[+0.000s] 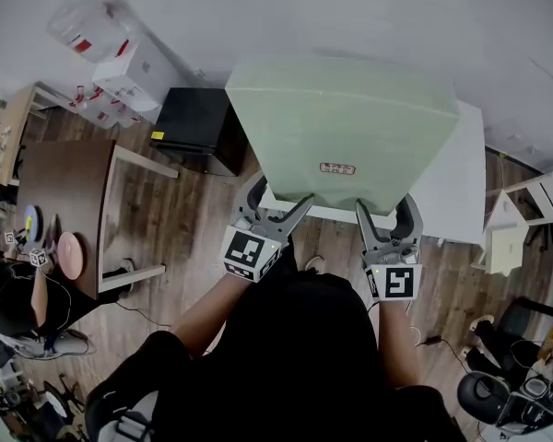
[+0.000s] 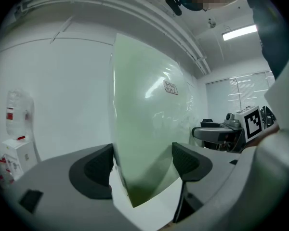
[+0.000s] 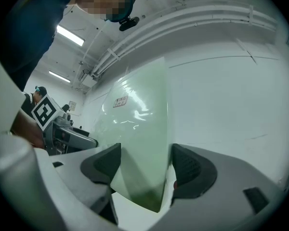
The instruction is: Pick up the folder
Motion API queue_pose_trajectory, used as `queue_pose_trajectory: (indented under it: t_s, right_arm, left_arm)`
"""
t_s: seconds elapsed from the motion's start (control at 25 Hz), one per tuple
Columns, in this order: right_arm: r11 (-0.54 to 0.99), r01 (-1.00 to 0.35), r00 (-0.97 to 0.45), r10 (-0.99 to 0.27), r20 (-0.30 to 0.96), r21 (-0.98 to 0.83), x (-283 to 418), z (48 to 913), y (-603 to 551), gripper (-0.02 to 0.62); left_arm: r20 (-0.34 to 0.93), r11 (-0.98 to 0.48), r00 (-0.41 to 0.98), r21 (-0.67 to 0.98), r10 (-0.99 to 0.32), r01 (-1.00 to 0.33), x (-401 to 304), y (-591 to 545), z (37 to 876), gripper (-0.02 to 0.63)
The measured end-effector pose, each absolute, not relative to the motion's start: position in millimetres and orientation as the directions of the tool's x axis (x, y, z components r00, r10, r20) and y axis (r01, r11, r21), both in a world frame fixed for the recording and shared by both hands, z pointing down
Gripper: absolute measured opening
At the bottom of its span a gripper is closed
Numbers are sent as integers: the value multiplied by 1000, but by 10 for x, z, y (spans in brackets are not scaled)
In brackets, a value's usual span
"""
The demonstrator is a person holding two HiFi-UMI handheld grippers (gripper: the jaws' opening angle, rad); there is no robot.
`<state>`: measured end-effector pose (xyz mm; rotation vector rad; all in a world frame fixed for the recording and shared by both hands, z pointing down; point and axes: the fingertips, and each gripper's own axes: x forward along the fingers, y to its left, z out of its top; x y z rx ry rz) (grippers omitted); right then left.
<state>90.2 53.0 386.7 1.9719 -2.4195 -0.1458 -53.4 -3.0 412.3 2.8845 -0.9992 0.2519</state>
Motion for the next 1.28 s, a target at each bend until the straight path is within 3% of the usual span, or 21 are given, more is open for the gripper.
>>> queue_pose_trajectory:
  t_s: [1.28]
  right_arm:
    - [176,-981,-182,-981,-68,86,767,3914,894,331]
  left_arm:
    - [184,-760,743,-39,-643,-648,-665,334,4086,373]
